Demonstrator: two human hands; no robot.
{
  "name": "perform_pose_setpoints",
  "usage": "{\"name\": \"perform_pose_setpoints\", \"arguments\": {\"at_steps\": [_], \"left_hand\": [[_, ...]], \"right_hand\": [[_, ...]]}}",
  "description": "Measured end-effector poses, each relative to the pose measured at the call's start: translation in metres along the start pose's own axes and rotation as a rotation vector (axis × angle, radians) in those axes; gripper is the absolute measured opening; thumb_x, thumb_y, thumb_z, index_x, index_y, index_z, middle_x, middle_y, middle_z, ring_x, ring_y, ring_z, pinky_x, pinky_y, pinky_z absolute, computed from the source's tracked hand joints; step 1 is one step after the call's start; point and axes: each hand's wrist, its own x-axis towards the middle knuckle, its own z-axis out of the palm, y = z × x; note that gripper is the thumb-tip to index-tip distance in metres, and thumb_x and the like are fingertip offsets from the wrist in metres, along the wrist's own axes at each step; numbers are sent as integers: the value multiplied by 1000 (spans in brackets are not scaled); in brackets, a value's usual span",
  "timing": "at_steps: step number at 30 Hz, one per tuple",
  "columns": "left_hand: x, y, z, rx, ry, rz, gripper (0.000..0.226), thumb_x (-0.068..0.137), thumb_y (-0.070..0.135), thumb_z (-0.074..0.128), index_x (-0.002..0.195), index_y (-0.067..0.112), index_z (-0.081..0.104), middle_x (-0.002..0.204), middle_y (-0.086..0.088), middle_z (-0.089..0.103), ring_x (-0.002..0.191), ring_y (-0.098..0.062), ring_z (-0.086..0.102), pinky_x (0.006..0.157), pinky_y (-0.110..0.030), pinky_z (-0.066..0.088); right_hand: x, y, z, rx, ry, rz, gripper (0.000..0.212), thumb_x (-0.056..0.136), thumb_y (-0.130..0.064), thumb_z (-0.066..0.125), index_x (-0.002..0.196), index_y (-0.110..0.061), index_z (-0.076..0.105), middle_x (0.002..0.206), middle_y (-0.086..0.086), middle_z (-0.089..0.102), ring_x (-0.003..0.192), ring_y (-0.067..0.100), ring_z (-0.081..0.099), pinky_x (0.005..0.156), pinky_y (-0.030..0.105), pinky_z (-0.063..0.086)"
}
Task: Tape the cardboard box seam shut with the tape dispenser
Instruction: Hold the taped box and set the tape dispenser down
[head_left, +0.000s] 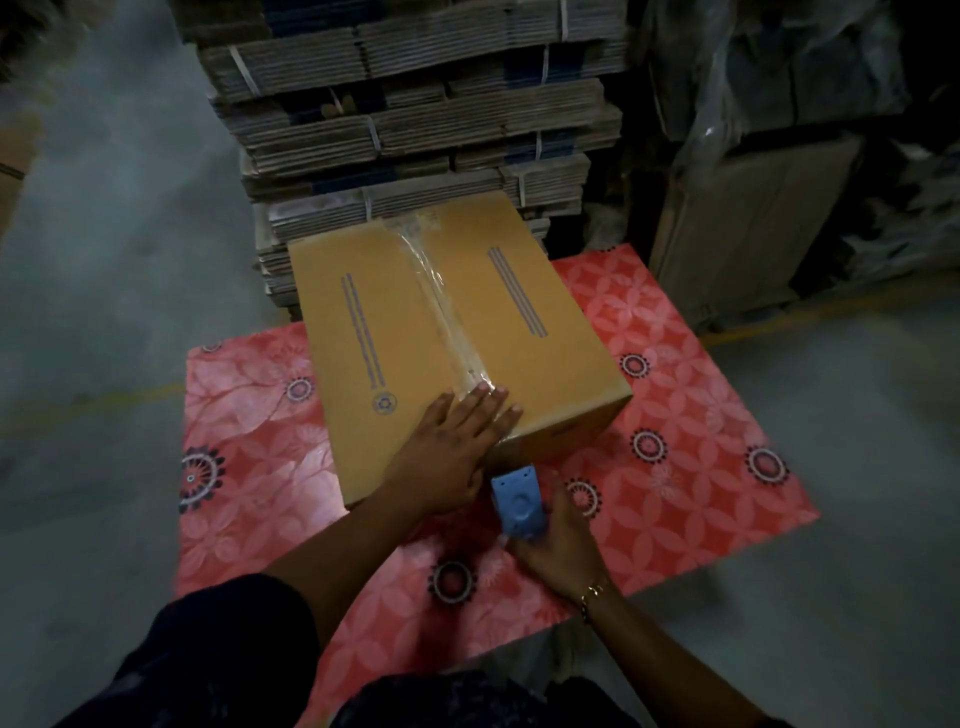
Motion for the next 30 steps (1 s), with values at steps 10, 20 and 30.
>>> {"name": "perform_pose_setpoints", "arguments": {"at_steps": [10, 20, 30], "left_hand": [[1, -3, 7, -51, 52, -6, 82, 90, 47, 49, 163, 27, 15, 173, -4, 14, 159, -25, 14, 123, -57, 21], [4, 1, 11, -33, 136, -42, 59, 105, 50, 30, 158, 27, 33, 167, -4, 33, 154, -24, 31, 120, -55, 31], [4, 0, 7, -57, 103, -52, 61, 104, 52, 24, 160, 28, 28, 169, -3, 28, 156, -23, 27, 121, -55, 28]], "right_hand": [[-33, -23, -7, 39, 25, 1, 77, 73, -37, 75, 135, -50, 30, 120, -17, 63, 101, 6, 67, 77, 33, 60], [-60, -48, -27, -140, 85, -17, 77, 72, -62, 61, 139, -44, 28, 114, -7, 68, 93, 17, 68, 72, 39, 58], [-82, -55, -41, -205, 47, 28, 73, 78, -57, 64, 141, -43, 31, 97, -10, 70, 80, 12, 68, 70, 33, 57]]}}
